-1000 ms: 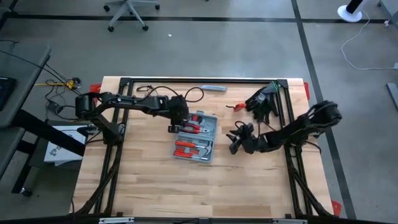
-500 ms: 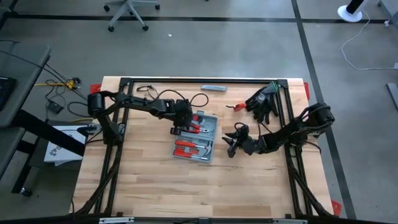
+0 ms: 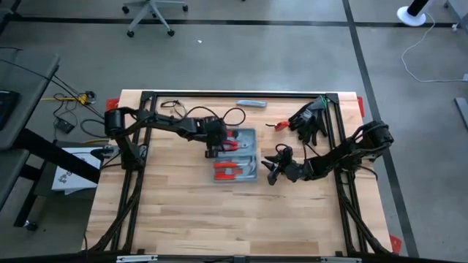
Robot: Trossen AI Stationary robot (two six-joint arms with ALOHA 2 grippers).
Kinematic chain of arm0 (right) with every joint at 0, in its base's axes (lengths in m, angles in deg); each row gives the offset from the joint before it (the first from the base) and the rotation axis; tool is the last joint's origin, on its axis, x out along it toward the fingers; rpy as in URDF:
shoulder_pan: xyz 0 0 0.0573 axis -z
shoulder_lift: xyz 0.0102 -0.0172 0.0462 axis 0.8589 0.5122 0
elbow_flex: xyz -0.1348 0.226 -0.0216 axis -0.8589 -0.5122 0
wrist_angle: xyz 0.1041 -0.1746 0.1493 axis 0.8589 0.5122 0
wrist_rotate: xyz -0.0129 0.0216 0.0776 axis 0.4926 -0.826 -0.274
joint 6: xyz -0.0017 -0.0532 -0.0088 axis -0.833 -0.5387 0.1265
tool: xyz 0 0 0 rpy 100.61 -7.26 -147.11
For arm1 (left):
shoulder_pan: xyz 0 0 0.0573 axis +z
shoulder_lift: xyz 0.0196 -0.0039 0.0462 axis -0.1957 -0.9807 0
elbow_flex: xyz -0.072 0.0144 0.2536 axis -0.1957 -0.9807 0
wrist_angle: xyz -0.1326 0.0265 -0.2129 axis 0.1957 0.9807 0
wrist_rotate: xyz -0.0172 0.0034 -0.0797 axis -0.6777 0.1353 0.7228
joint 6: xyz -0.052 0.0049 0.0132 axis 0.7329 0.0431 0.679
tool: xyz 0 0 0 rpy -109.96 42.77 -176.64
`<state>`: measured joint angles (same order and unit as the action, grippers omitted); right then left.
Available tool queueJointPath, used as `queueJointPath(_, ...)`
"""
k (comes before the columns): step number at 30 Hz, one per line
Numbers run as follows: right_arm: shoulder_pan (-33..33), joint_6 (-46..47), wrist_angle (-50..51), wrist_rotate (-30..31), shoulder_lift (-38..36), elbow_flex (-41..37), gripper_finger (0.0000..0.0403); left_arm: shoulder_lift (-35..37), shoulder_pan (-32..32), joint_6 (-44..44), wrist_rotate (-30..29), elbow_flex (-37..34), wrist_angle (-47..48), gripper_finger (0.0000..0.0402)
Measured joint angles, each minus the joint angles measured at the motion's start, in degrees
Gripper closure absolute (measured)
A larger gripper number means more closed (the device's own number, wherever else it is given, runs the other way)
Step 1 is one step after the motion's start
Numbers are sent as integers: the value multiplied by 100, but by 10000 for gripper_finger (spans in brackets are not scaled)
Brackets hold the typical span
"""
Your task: Prefit tool cases
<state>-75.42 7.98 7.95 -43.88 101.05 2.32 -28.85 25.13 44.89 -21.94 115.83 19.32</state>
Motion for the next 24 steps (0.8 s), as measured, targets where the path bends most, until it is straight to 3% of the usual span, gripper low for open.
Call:
queueJointPath(16, 0, 49, 10, 0, 0, 0, 291, 1180, -470, 405, -426, -36, 273, 401)
queueJointPath(22, 0, 49, 11, 0, 0, 0, 291, 1252, -468, 310, -174, -33, 270, 401)
queueJointPath(24, 0, 49, 12, 0, 2, 0, 291, 1258, -470, 300, -349, -27, 312, 401)
